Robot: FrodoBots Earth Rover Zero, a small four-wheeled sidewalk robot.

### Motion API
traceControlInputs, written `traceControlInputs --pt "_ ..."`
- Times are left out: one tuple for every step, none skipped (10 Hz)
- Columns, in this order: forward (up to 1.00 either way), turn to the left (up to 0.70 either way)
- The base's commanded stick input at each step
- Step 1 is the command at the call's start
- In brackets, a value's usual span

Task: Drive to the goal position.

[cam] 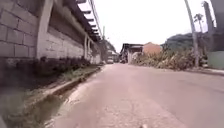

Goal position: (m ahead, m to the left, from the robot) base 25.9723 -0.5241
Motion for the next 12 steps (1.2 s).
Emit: traceControlInputs --pt "1.00 0.00" --pt "1.00 0.00" --pt "1.00 0.00" --pt "1.00 0.00" --pt "1.00 0.00" --pt "1.00 0.00" --pt "1.00 0.00" --pt "1.00 -0.02" --pt "1.00 -0.37" --pt "1.00 -0.31" --pt "1.00 -0.10" --pt "1.00 0.00"
